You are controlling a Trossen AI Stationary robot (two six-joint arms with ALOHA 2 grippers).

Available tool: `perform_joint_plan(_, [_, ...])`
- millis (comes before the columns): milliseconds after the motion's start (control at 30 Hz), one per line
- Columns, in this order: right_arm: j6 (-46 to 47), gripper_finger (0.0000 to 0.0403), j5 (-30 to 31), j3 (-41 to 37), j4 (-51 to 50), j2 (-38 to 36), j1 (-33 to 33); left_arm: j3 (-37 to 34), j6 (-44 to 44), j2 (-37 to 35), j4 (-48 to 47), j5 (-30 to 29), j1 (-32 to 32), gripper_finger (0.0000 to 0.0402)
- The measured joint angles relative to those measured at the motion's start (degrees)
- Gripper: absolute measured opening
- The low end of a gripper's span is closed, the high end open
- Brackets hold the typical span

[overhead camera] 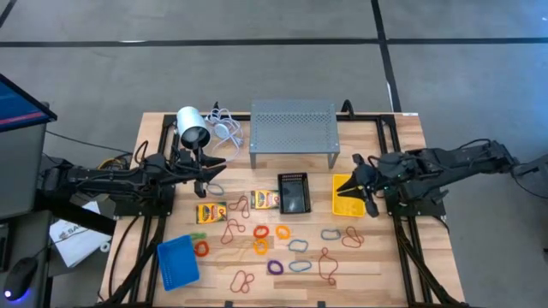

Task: Pick & Place Office Desk Supplies
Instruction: Put the blue rubber band into the yellow basket

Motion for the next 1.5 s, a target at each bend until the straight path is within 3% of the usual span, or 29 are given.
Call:
perform_joint_plan(133, [-1.5, 0.0053, -0.3, 0.0, 1.8, 1.0, -0.5, 0.0, 0.1, 0.0, 0.0, 0.0, 0.0, 0.0104])
perform_joint_plan(433, [11.3, 0.0053, -0.5, 0.1, -2.1, 4.7, 2.3, 0.0, 1.6, 0.0, 0.0, 0.0, 0.0, 0.0104])
perform_joint_plan(1000, [16.8, 0.0053, -0.6, 8.7, -12.5, 19.9, 18.5, 0.0, 1.5, 0.0, 0.0, -1.4, 0.0, 0.0104])
perform_joint_plan(1500, [22.7, 0.0053, -0.8, 8.6, -13.6, 34.0, 21.1, 0.0, 1.4, 0.0, -1.6, -1.4, 0.0, 0.0104])
